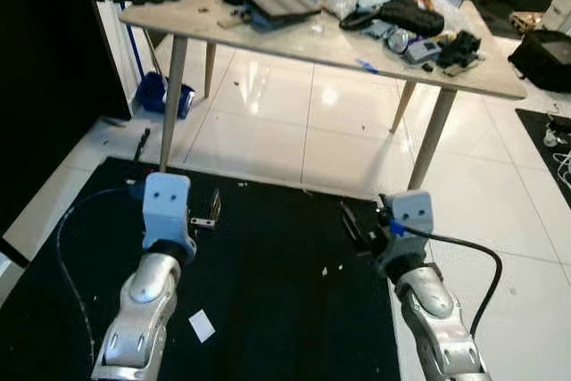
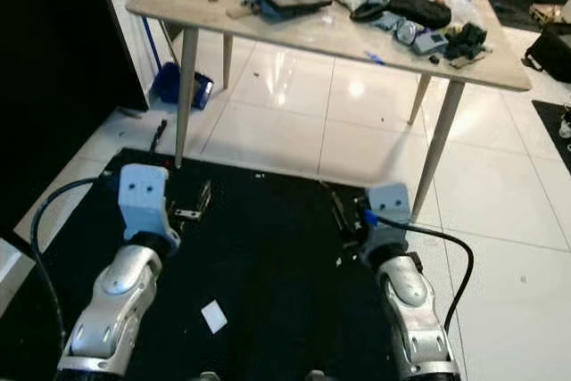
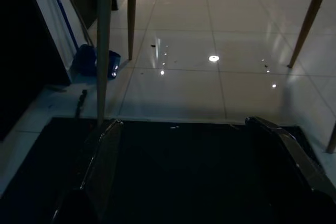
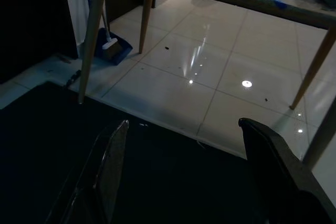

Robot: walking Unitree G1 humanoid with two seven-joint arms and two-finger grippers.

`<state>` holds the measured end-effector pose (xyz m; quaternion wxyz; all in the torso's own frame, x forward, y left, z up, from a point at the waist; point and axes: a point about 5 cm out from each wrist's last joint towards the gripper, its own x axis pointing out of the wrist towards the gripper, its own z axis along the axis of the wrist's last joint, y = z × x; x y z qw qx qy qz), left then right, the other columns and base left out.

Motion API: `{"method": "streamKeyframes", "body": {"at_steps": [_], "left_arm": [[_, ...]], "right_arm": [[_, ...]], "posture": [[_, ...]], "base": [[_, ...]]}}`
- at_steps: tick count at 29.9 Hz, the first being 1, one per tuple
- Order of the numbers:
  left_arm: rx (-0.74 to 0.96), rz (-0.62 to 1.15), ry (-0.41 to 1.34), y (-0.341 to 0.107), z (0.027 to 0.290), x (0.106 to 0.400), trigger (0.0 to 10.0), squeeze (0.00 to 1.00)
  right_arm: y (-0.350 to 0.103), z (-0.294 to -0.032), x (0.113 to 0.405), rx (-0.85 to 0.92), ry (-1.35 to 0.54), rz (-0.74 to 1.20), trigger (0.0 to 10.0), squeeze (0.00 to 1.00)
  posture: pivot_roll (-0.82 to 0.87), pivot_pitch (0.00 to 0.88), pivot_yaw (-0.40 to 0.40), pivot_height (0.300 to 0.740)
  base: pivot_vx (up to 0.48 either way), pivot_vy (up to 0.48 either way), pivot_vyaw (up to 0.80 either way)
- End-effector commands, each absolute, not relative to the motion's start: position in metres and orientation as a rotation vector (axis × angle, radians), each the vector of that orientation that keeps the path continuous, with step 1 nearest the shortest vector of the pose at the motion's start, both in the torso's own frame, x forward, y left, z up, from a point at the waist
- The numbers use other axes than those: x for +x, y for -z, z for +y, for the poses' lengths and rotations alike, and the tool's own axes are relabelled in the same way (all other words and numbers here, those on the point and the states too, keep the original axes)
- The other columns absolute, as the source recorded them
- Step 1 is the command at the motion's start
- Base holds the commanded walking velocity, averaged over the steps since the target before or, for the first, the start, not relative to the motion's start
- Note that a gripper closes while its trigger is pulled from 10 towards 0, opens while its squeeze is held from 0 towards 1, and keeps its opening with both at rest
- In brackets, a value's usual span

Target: Picking trash to rubbish bin

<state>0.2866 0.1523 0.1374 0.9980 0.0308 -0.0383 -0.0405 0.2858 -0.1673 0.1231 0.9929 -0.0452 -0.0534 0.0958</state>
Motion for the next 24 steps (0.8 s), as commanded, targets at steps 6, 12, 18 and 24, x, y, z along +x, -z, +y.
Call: {"method": "streamKeyframes", "body": {"at_steps": [6,12,18,24], "left_arm": [[0.072,-0.068,0.092,-0.1342,0.1484,0.2858,10.0,0.0],[0.073,-0.077,0.089,-0.1363,0.1474,0.2887,10.0,0.0],[0.071,-0.079,0.087,-0.1365,0.1473,0.2888,10.0,0.0],[0.071,-0.078,0.083,-0.1365,0.1481,0.2885,10.0,0.0]], "right_arm": [[-0.1214,-0.1743,0.2838,-0.095,-0.173,-0.099,10.0,0.0],[-0.1227,-0.1759,0.2873,-0.076,-0.153,-0.094,10.0,0.0],[-0.124,-0.1775,0.2883,-0.096,-0.145,-0.099,10.0,0.0],[-0.1248,-0.1778,0.2887,-0.09,-0.141,-0.102,10.0,0.0]], "posture": [[0.0,0.155,-0.063,0.74],[0.01,0.158,-0.066,0.74],[0.01,0.156,-0.067,0.74],[0.01,0.17,-0.064,0.74]], "base": [[0.339,0.0,0.0],[0.35,0.0,0.0],[0.354,0.0,0.0],[0.354,0.0,0.0]]}}
